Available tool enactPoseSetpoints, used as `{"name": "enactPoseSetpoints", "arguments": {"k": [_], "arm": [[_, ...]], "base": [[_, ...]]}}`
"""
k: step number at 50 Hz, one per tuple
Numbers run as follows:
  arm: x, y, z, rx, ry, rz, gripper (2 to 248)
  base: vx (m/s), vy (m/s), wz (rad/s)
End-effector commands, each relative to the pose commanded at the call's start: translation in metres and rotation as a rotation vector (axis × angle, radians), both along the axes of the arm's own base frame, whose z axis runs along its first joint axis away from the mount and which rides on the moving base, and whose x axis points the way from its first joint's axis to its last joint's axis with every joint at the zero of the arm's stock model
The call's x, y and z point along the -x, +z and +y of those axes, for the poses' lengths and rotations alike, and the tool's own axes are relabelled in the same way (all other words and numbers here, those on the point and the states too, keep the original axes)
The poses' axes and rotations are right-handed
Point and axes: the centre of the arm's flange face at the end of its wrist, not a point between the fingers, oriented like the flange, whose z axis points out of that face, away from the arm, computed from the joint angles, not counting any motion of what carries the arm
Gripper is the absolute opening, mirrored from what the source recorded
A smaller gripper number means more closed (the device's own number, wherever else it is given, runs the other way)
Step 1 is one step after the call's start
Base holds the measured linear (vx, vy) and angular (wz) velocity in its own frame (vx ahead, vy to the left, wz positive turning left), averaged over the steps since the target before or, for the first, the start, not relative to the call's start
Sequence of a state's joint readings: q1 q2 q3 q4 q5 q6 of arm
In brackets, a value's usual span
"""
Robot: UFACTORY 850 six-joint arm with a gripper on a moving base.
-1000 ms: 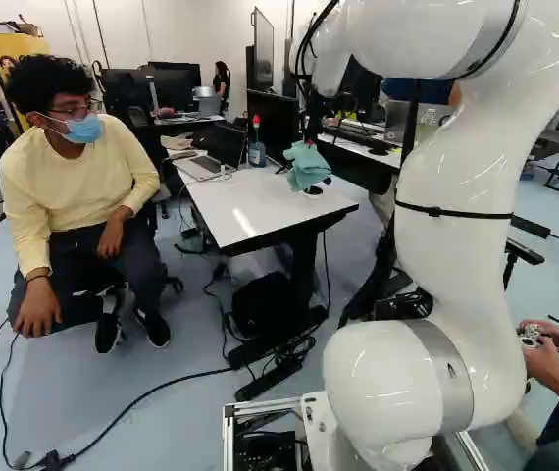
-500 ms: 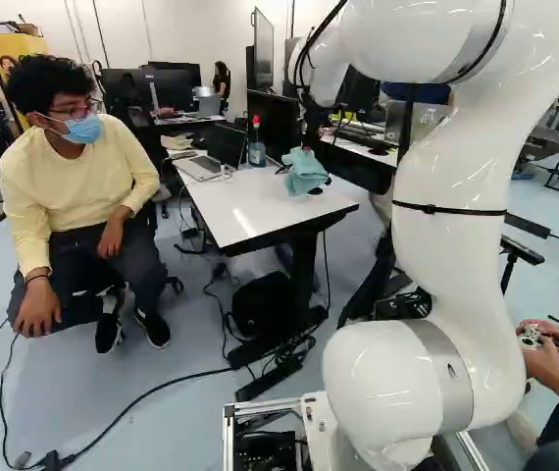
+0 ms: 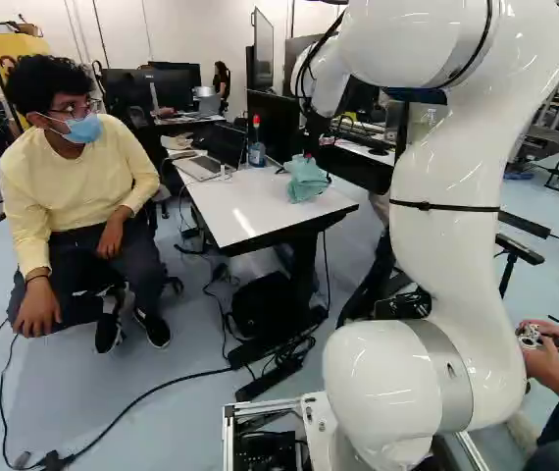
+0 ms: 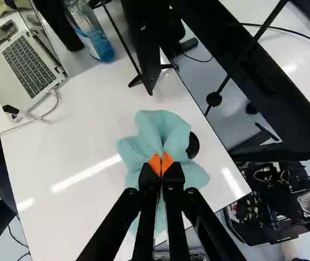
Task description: Clean the table with the green towel
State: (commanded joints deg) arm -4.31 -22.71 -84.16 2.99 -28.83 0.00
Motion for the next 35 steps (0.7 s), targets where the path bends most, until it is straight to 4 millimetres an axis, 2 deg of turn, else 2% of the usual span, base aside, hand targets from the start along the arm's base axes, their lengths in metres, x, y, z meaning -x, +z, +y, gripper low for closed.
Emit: {"name": "enactPoseSetpoints", "arguments": {"k": [35], "arm": [[-0.006,-0.043,-0.002,0.000,-0.005,0.024,25]], "base": [[0.000,0.000,0.000]]}}
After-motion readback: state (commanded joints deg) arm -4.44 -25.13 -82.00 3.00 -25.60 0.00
